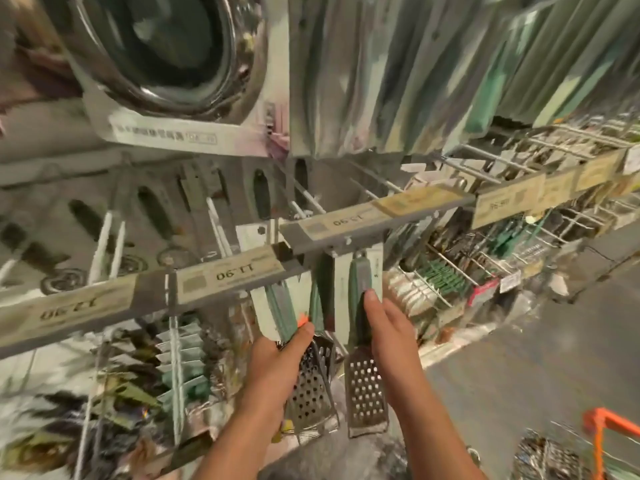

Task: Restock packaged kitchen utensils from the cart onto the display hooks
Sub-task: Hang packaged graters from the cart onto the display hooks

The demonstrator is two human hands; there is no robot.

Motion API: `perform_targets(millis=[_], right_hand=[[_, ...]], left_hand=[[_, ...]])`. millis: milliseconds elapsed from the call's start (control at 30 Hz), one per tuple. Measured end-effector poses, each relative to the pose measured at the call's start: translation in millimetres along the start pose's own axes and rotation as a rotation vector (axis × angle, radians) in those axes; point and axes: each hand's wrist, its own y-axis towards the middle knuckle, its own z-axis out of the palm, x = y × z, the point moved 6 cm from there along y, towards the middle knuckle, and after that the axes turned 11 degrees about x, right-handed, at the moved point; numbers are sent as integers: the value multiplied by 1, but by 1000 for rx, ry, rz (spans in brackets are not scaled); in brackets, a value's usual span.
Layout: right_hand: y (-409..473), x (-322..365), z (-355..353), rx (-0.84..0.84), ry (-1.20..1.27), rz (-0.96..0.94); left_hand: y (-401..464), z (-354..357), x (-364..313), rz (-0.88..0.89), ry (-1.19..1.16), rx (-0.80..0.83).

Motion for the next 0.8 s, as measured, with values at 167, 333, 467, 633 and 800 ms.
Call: perform_targets(millis=[167, 333, 467, 633, 800], right_hand=[[7, 10, -21, 181, -72, -67], [6, 21, -42, 256, -136, -103], [2, 22, -55, 315, -154, -102], [-15, 26, -67, 366, -163, -114], [-24, 35, -84, 325, -146, -205]], left_hand=[[-6, 30, 0, 54, -87, -75], [-17, 58, 4, 133, -62, -228], [-33, 73, 8, 162, -51, -317], [-49, 85, 9, 211, -152, -372], [-54, 100, 8, 255, -170, -363]])
